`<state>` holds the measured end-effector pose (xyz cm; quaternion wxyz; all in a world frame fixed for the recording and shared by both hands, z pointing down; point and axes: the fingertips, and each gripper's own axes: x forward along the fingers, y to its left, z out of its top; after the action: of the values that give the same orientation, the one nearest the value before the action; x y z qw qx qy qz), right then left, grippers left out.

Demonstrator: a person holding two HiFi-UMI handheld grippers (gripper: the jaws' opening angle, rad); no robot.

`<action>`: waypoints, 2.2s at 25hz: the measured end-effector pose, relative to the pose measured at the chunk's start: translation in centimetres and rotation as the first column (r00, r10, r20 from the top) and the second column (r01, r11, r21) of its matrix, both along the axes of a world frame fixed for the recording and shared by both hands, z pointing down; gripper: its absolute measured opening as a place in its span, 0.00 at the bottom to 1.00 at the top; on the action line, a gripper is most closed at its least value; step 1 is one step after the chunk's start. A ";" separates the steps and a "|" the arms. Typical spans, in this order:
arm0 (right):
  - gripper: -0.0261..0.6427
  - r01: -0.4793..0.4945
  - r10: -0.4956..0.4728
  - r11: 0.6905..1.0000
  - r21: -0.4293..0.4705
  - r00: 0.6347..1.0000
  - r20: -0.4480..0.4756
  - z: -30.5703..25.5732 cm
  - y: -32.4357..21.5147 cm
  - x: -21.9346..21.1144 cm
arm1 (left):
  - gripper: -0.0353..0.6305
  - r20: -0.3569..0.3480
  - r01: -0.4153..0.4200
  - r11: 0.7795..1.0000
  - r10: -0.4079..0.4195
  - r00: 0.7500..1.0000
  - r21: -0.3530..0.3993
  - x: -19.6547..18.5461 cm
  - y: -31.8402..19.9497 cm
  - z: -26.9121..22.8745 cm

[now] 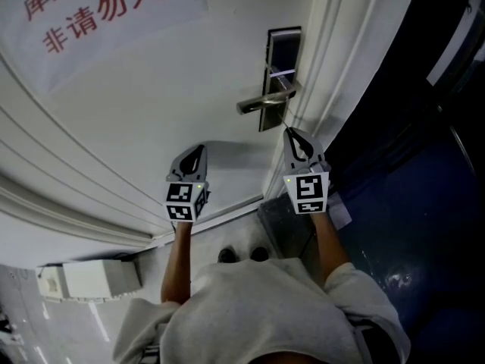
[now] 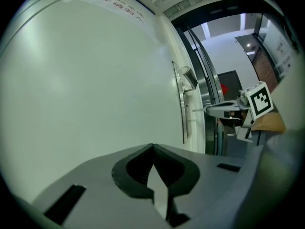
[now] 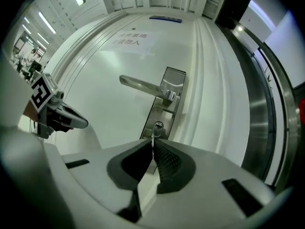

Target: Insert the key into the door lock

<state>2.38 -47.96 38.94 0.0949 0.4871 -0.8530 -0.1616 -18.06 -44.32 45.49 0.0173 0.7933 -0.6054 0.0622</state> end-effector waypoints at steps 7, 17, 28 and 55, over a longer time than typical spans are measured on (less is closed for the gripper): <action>0.08 0.026 0.015 0.986 0.163 0.970 -0.244 -2.3 -0.4 -0.2 | 0.08 -0.016 -0.012 1.000 0.012 1.000 -0.005 0.4 -0.2 0.5; 0.08 0.189 0.195 0.886 0.423 0.678 -0.709 -1.3 -0.6 -1.1 | 0.08 -0.021 -0.025 1.000 0.025 0.999 -0.005 0.9 -0.3 0.5; 0.08 0.233 0.228 0.869 0.436 0.594 -0.772 -0.9 -1.6 -0.9 | 0.08 -0.018 -0.031 0.999 0.031 0.999 -0.009 1.3 -0.3 0.7; 0.08 0.251 0.290 0.857 0.451 0.488 -0.823 -0.9 -3.6 -2.1 | 0.08 -0.016 -0.051 0.998 0.051 0.999 -0.022 1.9 -0.5 1.2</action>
<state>0.23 -51.56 38.01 0.3810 0.3533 -0.6023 -0.6060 -16.17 -44.78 46.72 0.0293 0.8086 -0.5842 0.0631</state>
